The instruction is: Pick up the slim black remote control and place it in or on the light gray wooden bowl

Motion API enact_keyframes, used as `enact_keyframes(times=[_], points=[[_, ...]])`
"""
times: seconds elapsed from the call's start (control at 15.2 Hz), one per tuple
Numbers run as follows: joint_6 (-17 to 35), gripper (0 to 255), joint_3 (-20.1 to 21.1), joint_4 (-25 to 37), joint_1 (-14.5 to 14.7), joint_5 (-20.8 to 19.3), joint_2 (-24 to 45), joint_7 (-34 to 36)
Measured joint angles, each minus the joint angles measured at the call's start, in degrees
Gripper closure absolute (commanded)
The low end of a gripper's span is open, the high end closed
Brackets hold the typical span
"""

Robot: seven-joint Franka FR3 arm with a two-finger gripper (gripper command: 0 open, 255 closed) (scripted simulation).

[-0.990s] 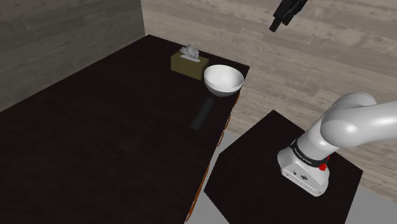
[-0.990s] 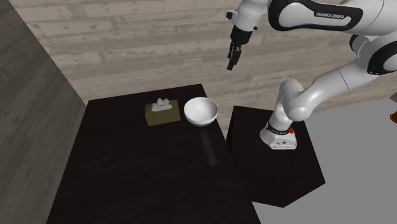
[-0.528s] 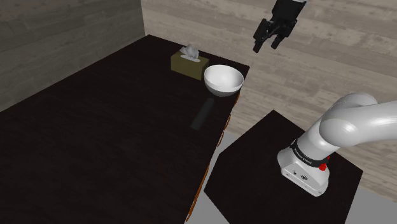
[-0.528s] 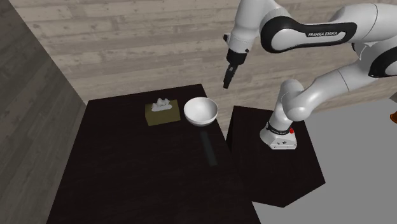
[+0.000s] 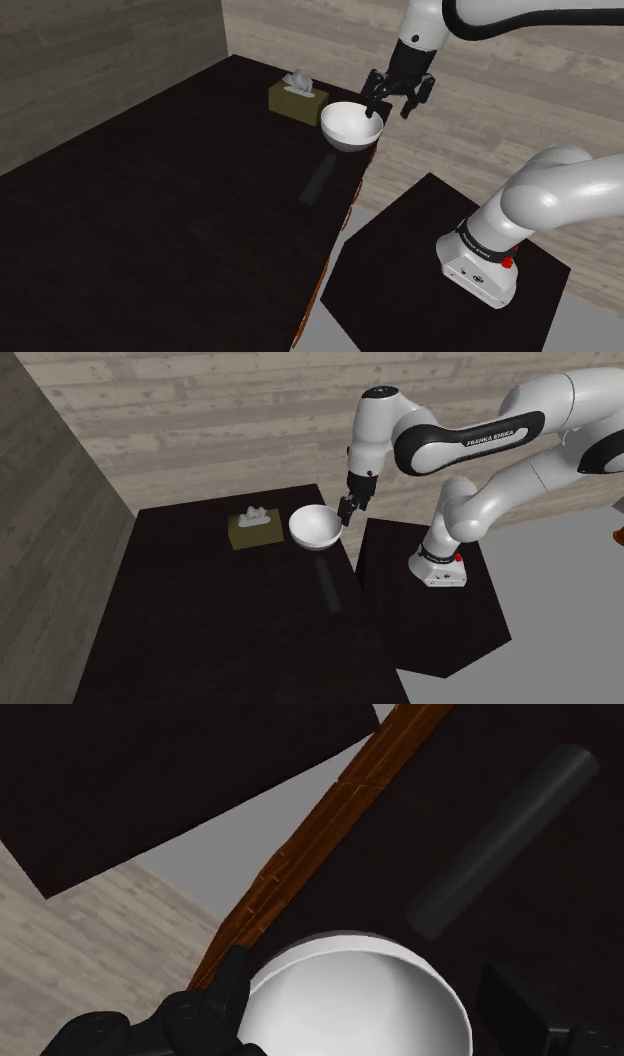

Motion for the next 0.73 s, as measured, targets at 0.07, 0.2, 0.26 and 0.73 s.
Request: enact_keyframes(times=[0.07,0.2,0.26,0.73], points=[[1.52,0,1.15,-0.55,-0.32,1.19,1.35,2.43],[4.02,0,3.78,-0.69,-0.73,3.65,4.18,7.67],[5.25,0,4.97,-0.76,-0.97,4.79,5.56,10.21],[15.87,0,13.52,-0.2,-2.86,11.79,17.32,27.55]])
